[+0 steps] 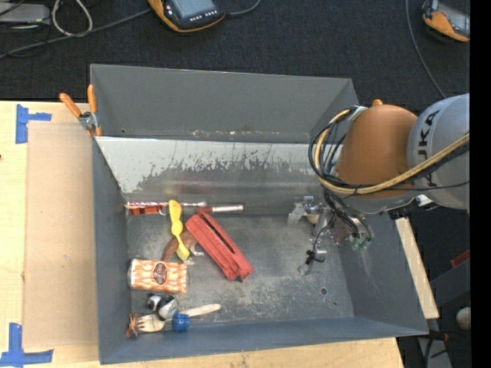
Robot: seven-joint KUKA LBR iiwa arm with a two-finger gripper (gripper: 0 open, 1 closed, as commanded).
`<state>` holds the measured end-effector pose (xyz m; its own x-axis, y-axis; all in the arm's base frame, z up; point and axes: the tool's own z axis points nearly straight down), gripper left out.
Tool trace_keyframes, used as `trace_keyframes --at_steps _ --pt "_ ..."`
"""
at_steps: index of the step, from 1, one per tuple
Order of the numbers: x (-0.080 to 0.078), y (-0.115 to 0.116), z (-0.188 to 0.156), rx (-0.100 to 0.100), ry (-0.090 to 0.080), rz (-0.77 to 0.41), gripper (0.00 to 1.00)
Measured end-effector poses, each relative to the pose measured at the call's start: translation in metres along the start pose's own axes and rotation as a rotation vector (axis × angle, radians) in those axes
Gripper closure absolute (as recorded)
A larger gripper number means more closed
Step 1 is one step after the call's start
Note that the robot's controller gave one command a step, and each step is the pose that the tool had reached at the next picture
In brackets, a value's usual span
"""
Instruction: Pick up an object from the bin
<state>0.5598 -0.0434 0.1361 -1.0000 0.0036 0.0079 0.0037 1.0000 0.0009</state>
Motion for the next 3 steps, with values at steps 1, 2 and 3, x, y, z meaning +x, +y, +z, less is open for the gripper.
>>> trace_keyframes --at_steps 1,2,3 --pt "-0.002 0.0 -0.003 0.0 -0.007 -0.001 0.0" --pt "-0.023 0.039 0.02 0.0 -0.008 -0.03 0.0" --pt "-0.031 0.059 0.025 -0.001 -0.009 0.044 0.0"
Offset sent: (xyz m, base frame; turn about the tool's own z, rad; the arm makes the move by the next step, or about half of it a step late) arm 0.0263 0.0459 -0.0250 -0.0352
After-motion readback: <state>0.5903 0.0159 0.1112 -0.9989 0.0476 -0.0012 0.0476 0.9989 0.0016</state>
